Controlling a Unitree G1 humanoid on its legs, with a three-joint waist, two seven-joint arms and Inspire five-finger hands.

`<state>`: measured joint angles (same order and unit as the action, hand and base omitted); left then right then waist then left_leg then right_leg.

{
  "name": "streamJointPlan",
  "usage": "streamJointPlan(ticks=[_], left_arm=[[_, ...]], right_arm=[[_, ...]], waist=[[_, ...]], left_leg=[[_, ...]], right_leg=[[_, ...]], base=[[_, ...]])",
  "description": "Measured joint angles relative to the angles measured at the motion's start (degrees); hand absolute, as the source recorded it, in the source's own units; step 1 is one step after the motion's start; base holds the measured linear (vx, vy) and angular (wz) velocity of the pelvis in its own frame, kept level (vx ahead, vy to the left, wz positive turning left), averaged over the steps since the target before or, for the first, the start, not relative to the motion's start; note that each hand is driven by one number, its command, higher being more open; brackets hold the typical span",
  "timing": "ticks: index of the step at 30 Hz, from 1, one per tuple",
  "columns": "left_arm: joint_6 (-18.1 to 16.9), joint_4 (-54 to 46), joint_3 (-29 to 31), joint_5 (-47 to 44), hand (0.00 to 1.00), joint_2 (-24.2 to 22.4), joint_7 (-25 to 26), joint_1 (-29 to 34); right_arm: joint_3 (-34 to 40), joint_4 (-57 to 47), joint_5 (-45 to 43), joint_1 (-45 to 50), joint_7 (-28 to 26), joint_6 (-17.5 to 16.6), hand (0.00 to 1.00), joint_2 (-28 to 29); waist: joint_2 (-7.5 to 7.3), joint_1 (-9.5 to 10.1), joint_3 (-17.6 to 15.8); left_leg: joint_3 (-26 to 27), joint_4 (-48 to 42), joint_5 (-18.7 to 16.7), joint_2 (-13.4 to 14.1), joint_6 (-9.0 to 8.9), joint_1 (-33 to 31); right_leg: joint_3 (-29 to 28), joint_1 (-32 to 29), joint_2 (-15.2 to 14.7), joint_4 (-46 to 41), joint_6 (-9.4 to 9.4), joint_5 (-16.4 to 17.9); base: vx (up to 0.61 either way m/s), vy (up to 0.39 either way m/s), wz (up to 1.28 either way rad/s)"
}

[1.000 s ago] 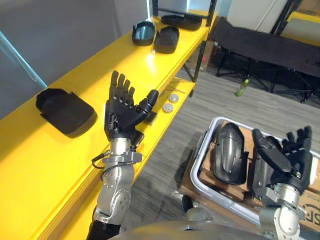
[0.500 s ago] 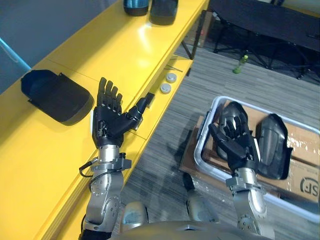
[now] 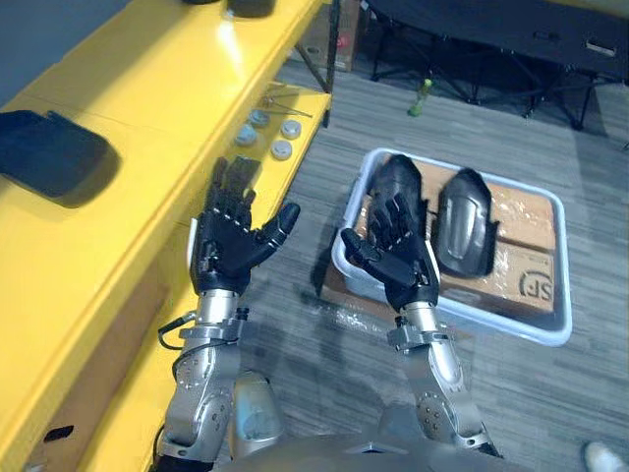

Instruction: Walk over and take three plastic housings, then place them on the shelf

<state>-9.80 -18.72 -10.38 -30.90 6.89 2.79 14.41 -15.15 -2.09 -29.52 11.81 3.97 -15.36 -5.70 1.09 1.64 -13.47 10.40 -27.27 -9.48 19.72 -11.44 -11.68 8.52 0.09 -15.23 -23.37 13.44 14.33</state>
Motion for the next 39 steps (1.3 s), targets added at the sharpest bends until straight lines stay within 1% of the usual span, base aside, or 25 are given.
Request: streamJointPlan(ticks=[1,2,3,4,5,6,7,8,10,11,12,13,14,15,16,17,21,24,25,27,30,34,36,38,39], left_arm=[[1.3,1.0,-0.9,-0.9,1.0,-0.5,-1.5,0.4],[2.3,1.2,-2.8,-2.0,1.0,-1.1,-3.0,1.5],[2.6,1.2,-3.8,-2.7,1.0,-1.4,-3.9,1.9],[3.0,1.2,-5.9,-4.4,1.0,-1.5,-6.3,2.6],[3.1,1.2,-6.9,-4.8,1.0,-1.5,-7.8,3.0],[3.1,1.2,-7.0,-4.8,1.0,-1.6,-8.3,3.2],[3.0,1.2,-7.2,-4.8,1.0,-1.6,-9.5,3.4],[3.0,1.2,-7.1,-5.2,1.0,-1.2,-10.1,3.6],[3.0,1.1,-7.0,-5.3,1.0,-1.2,-10.6,3.6],[3.0,1.1,-7.0,-5.3,1.0,-1.2,-10.5,3.6],[3.1,1.1,-6.9,-5.3,1.0,-1.2,-10.5,3.8],[3.2,1.1,-6.8,-5.3,1.0,-1.1,-10.6,3.9],[3.9,1.3,-6.6,-5.3,1.0,-0.6,-10.5,4.1],[4.3,1.3,-6.6,-5.2,1.0,0.2,-10.6,4.5],[5.2,1.4,-6.4,-4.9,1.0,1.0,-10.8,4.8],[5.6,1.6,-6.2,-4.2,1.0,1.7,-10.6,4.7],[7.5,13.1,-3.4,6.3,1.0,3.8,-7.9,-0.4],[7.8,17.6,-2.2,12.1,1.0,6.2,-5.7,-1.6],[7.9,19.5,-2.0,13.6,1.0,7.2,-5.4,-1.6],[8.0,22.4,-1.7,13.6,1.0,7.7,-5.2,-2.1],[7.8,28.4,-1.3,13.9,1.0,7.1,-4.5,-2.8],[6.4,36.2,-1.1,15.8,1.0,6.9,-3.5,-3.9],[4.9,39.4,-1.1,15.8,1.0,6.3,-3.0,-4.8],[3.4,42.2,-0.9,15.8,1.0,5.5,-2.6,-5.6],[2.1,44.3,-0.5,15.8,1.0,4.6,-2.1,-5.8]], right_arm=[[1.9,1.8,0.0,1.4,-0.8,0.6,1.0,-1.2],[4.1,2.9,0.0,4.1,-1.3,1.4,1.0,-2.6],[5.4,3.1,0.0,5.7,-1.5,1.4,1.0,-3.2],[9.5,3.6,0.0,9.9,-1.9,1.4,1.0,-4.3],[12.0,3.6,0.0,12.4,-1.9,1.3,1.0,-5.2],[12.6,3.6,0.0,12.9,-1.8,1.3,1.0,-5.5],[14.5,3.7,0.0,13.9,-1.8,1.3,1.0,-6.5],[15.5,3.7,0.0,14.2,-1.2,1.3,1.0,-7.0],[15.5,3.7,0.5,14.1,-0.4,1.3,1.0,-6.9],[15.1,3.7,2.5,13.7,0.9,1.5,1.0,-6.8],[14.4,3.7,3.5,12.9,2.1,1.7,1.0,-6.8],[14.2,3.7,4.2,12.4,2.6,1.7,1.0,-6.8],[14.0,3.7,4.6,11.2,3.6,1.8,1.0,-6.1],[13.6,3.7,5.4,10.1,4.3,1.9,1.0,-5.1],[13.1,3.9,7.4,8.4,5.8,1.9,1.0,-4.0],[13.1,4.3,8.4,7.4,6.5,1.9,1.0,-3.5],[18.3,10.8,11.2,-3.3,13.3,1.9,1.0,-3.7],[21.3,13.5,11.0,-8.8,17.0,2.1,1.0,-6.1],[22.8,14.0,10.8,-10.9,18.3,2.5,1.0,-8.1],[24.9,15.2,10.0,-14.8,20.0,2.6,1.0,-11.4],[27.2,17.0,8.6,-22.4,21.8,4.4,1.0,-17.1],[27.2,26.1,8.7,-33.1,21.7,6.8,1.0,-24.5],[26.9,31.3,8.7,-37.7,21.6,7.6,1.0,-28.5],[26.3,36.4,8.6,-43.0,21.5,8.8,1.0,-32.3],[24.8,39.8,8.6,-47.5,21.6,9.6,1.0,-35.9]], waist=[[0.72,-1.09,0.3],[1.44,-2.75,0.3],[1.7,-3.58,0.3],[1.98,-5.17,0.3],[2.24,-5.8,0.4],[2.12,-5.95,0.4],[2.6,-6.08,0.7],[3.39,-6.28,1.1],[3.61,-5.81,1.4],[3.95,-5.08,1.6],[4.14,-4.55,1.7],[4.21,-4.24,1.8],[3.32,-3.4,2.1],[3.05,-2.93,2.6],[2.1,-2.35,2.6],[1.52,-2.11,2.6],[-0.73,-1.57,1.7],[-2.37,-1.11,0.3],[-2.64,-0.23,-1.2],[-2.25,0.11,-3.6],[-0.9,1.21,-6.8],[-0.33,2.32,-9.1],[0.36,2.89,-9.7],[1.52,3.14,-10.6],[2.71,3.33,-12.2]], left_leg=[[0.1,3.0,2.3,0.8,-0.62,1.5],[-0.4,5.6,5.1,1.3,0.78,2.7],[-0.7,6.1,6.6,1.4,2.28,2.8],[0.0,6.6,10.0,1.5,5.82,2.8],[1.0,7.5,13.1,1.5,6.04,3.3],[1.1,7.7,13.4,1.5,5.87,3.4],[1.1,7.8,13.0,0.6,5.1,3.9],[0.3,7.5,10.4,-2.0,5.02,4.5],[-0.1,7.5,7.9,-4.0,5.49,5.0],[-0.9,7.6,5.2,-5.5,5.94,5.3],[-2.2,8.2,2.6,-6.4,5.9,5.3],[-2.8,8.9,1.5,-6.8,5.23,5.5],[-2.4,9.9,1.6,-8.3,4.18,5.6],[-2.1,10.7,1.7,-9.2,4.28,5.7],[-1.1,10.8,1.7,-9.7,4.29,5.5],[-0.6,10.7,1.6,-10.0,4.36,5.1],[-0.2,6.1,1.2,-10.3,5.36,-0.2],[-0.1,3.2,-0.3,-10.4,5.28,-4.1],[-0.1,2.0,-0.6,-10.4,5.42,-5.1],[-0.5,0.6,-0.8,-10.4,5.58,-6.5],[-2.9,-0.5,-0.7,-11.2,5.6,-8.6],[-4.8,-0.6,0.3,-11.2,5.73,-11.3],[-5.6,-1.1,0.6,-11.2,6.08,-12.5],[-6.4,-1.8,0.8,-11.2,6.31,-13.8],[-7.1,-2.2,0.8,-11.3,6.33,-14.1]], right_leg=[[0.5,0.9,1.3,1.2,-0.84,1.7],[1.0,1.3,2.5,1.2,-1.78,2.2],[1.4,1.5,2.8,1.3,-2.06,2.3],[2.4,2.1,3.3,1.6,-3.29,2.5],[2.5,2.0,3.4,2.0,-4.06,2.4],[2.5,2.0,3.4,2.2,-4.45,2.3],[2.3,2.0,3.3,3.6,-5.45,2.1],[1.5,1.6,3.1,4.9,-5.82,0.8],[0.6,0.8,2.8,5.2,-5.64,0.0],[-0.2,-0.1,2.8,5.5,-5.29,-0.6],[-1.0,-1.0,2.9,5.6,-4.73,-1.2],[-1.4,-1.4,2.8,5.7,-4.38,-1.6],[-2.7,-2.2,1.7,6.6,-3.45,-2.9],[-3.4,-2.3,1.1,8.5,-2.99,-4.5],[-3.9,-2.1,0.6,11.0,-2.61,-6.8],[-4.1,-2.3,0.3,12.1,-2.39,-7.8],[-2.7,-3.3,-0.1,18.1,-2.59,-15.8],[-2.4,-5.2,-0.3,20.1,-2.45,-17.2],[-2.2,-5.4,-0.5,20.7,-2.11,-17.6],[-1.9,-6.0,-0.6,20.6,-2.07,-17.6],[-1.8,-7.6,-0.3,20.7,-1.82,-18.5],[-1.2,-9.6,0.7,21.1,-2.22,-19.4],[-0.8,-10.4,0.8,20.8,-2.18,-19.5],[-0.2,-11.2,0.9,20.3,-2.12,-19.5],[0.6,-11.4,0.9,19.5,-2.08,-19.5]], base=[[-0.1,-0.35,-0.18],[-0.1,-0.32,-0.03],[-0.12,-0.313,0.13],[-0.11,-0.228,0.09],[-0.13,-0.207,0.04],[-0.11,-0.105,-0.21],[-0.13,-0.054,-0.32],[-0.12,-0.015,-0.35],[-0.09,0.049,-0.25],[-0.1,0.111,-0.25],[-0.1,0.135,-0.24],[-0.1,0.228,-0.26],[-0.07,0.209,-0.34],[-0.06,0.243,-0.48],[-0.03,0.15,-0.44],[-0.05,0.178,-0.34],[-0.08,0.153,-0.13],[-0.12,0.081,-0.1],[-0.13,0.051,-0.06],[-0.13,0.033,0.02],[-0.11,0.011,-0.05],[-0.06,-0.029,0.04],[-0.01,-0.017,0.11],[0.01,0.005,0.12],[-0.01,0.005,0.12]])
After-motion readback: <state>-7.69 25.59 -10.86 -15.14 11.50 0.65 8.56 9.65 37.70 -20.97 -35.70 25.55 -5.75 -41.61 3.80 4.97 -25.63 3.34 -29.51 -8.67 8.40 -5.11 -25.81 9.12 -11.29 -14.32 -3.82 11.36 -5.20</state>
